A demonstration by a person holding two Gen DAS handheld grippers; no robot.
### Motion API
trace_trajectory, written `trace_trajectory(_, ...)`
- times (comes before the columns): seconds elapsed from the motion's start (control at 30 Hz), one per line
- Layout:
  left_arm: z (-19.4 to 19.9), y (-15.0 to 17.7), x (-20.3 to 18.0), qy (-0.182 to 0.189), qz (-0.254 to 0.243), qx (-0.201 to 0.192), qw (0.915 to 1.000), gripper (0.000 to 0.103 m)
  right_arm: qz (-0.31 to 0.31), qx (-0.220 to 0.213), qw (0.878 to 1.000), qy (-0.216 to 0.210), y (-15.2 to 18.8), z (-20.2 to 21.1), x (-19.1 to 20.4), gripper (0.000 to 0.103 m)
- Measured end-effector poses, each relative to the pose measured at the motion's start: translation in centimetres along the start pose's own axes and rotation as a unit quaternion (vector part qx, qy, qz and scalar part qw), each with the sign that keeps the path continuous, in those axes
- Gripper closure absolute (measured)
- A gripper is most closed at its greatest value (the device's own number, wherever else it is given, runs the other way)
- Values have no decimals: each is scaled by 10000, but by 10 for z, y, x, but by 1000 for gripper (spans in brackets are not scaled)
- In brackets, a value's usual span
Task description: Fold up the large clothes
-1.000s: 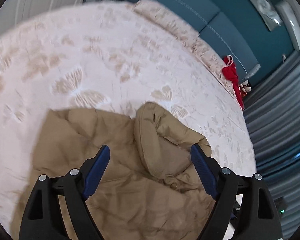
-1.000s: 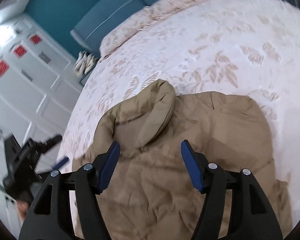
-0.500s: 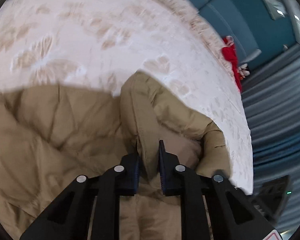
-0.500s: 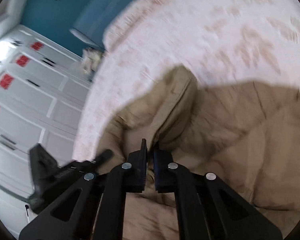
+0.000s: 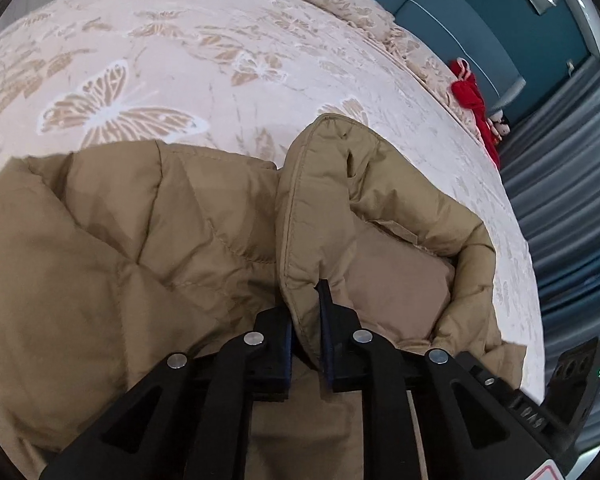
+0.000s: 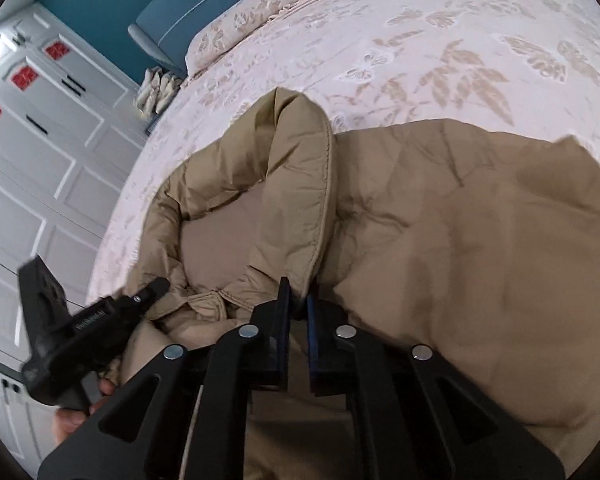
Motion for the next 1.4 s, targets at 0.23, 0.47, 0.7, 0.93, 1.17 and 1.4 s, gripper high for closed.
trace_trajectory(0.23,22,2,4,53,-81,-44,9999,76,-31,-275,9996,17,-9,34,-11,67)
trace_trajectory(0.47,36,-60,-7,135,468,-309,9983,56,3,-696,9976,60,-72,32,10,35)
trace_trajectory(0.7,-36,-102,-1,8,882,395,9953,45,-433,-209,9981,389,-116,-37,3,34)
trace_trajectory(0.93,-35,-102,-20,446,152,336,9983,78,400,-159,9991,20,-115,-43,32,90)
trace_trajectory(1.17,10,-92,-14,718,-324,9,9969,100,1030,-450,9930,-369,-96,9,35,96)
trace_trajectory(1.4,20,-64,19,402,-517,198,9977,101,1706,26,9853,88,-51,23,13,97)
Point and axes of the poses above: each gripper's, at about its wrist camera, not at the fingertips, and z roughly against the way its jaws point, x to its left, y to its underside, the point moved 3 cm from there along -z, roughly the way its jaws point, and after that the axes turned 4 degrees about -x, right-handed, at the moved point
